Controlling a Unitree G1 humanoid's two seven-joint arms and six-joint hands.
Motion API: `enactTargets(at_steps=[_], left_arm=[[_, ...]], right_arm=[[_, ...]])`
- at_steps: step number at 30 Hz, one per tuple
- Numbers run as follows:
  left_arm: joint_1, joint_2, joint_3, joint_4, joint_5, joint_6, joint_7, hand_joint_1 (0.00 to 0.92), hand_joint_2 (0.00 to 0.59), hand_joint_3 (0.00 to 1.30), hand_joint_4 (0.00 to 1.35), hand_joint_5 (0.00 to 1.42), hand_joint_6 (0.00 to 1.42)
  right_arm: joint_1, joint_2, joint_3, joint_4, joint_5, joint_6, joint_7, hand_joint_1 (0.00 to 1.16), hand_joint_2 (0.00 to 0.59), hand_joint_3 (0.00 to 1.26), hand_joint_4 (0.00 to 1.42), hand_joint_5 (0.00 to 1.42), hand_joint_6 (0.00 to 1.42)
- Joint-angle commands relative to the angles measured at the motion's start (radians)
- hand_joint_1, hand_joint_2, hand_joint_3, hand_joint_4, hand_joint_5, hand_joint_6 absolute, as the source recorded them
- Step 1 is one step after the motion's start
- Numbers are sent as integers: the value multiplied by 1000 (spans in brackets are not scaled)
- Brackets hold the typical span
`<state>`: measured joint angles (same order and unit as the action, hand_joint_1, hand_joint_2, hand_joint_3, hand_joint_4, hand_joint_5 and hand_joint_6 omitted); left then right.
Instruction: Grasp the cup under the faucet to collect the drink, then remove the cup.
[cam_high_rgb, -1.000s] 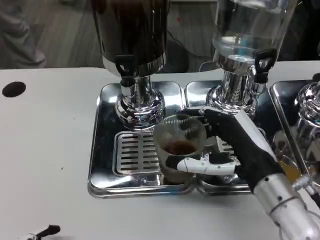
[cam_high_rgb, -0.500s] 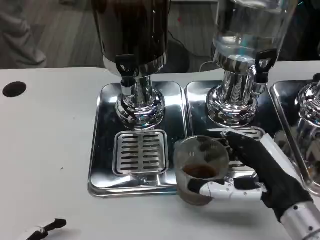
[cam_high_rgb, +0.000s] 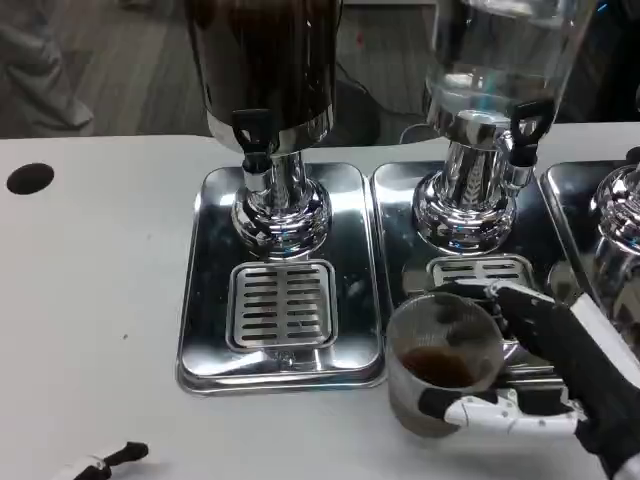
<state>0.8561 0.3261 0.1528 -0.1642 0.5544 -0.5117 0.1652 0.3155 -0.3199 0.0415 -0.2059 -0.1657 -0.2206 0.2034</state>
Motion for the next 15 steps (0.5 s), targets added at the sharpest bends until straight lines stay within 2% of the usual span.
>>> enactTargets(at_steps=[1, 15], left_arm=[[18, 1, 6, -23, -3, 0, 0, 1, 97, 314, 246, 265, 551], [52, -17, 3, -100, 22, 35, -6, 0, 97, 314, 254, 266, 551]], right_arm=[[13, -9, -25, 22, 27, -85, 2, 810, 101, 486, 497, 503, 397], [35, -31, -71, 169, 46, -253, 7, 810, 101, 498, 500, 511, 401]])
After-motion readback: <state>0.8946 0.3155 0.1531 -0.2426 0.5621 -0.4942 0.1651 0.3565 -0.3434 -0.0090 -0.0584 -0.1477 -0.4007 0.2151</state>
